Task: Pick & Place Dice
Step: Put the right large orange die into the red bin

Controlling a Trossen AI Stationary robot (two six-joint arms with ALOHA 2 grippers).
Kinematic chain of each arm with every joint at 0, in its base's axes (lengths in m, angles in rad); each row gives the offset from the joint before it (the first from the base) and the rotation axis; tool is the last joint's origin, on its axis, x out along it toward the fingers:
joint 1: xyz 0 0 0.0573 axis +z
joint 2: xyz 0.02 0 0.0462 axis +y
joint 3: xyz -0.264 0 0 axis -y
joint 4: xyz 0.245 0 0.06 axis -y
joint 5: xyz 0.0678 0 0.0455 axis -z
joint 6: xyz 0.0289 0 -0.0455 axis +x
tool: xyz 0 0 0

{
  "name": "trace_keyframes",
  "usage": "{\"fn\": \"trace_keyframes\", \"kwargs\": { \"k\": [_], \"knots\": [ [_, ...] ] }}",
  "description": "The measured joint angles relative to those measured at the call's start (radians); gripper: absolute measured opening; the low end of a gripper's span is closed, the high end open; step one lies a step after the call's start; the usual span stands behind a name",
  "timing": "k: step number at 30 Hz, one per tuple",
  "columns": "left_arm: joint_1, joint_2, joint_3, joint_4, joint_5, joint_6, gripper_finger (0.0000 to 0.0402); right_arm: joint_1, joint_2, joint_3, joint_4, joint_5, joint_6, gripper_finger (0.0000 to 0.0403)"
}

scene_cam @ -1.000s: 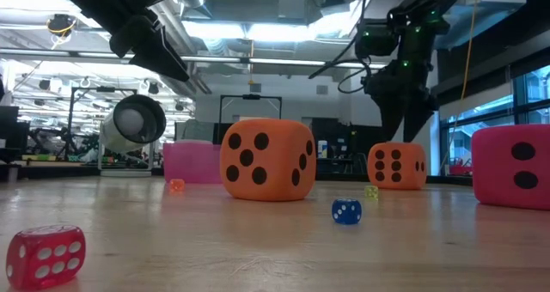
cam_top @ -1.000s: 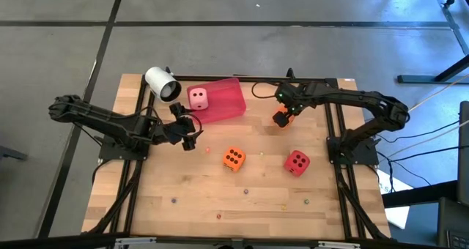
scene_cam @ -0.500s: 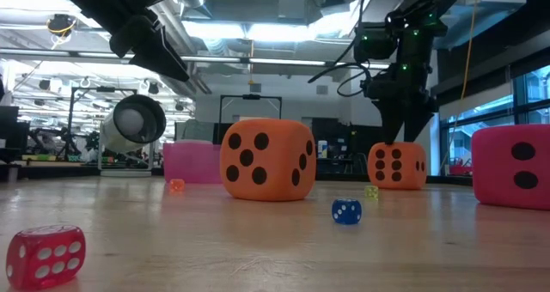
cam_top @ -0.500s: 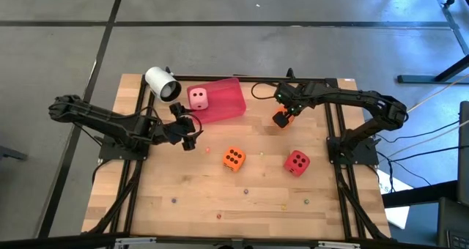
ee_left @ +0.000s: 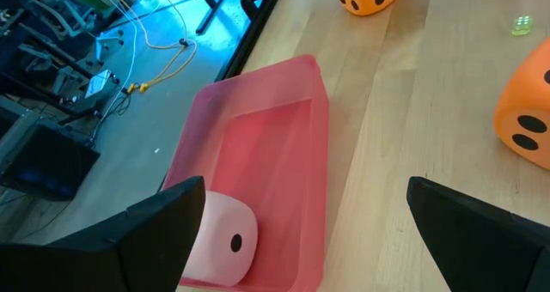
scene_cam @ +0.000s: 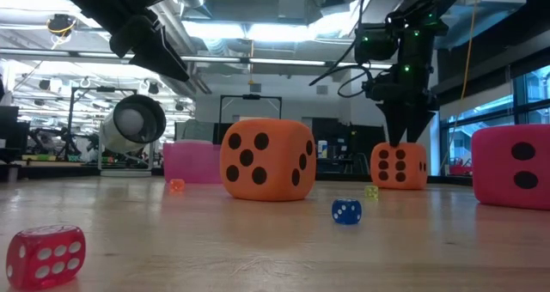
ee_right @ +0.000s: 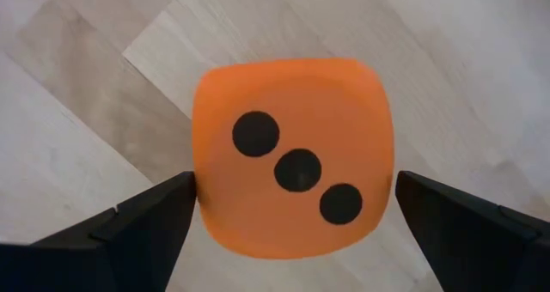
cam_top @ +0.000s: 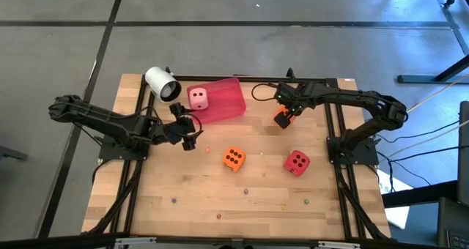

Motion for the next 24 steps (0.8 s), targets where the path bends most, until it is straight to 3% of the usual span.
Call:
{"fn": "trace_keyframes", "kwargs": {
  "k": [24],
  "knots": [
    [0.0, 0.0, 0.0, 0.0, 0.0, 0.0, 0.04, 0.0, 0.0, 0.0, 0.025, 0.028, -0.003, 0.04]
  ]
}}
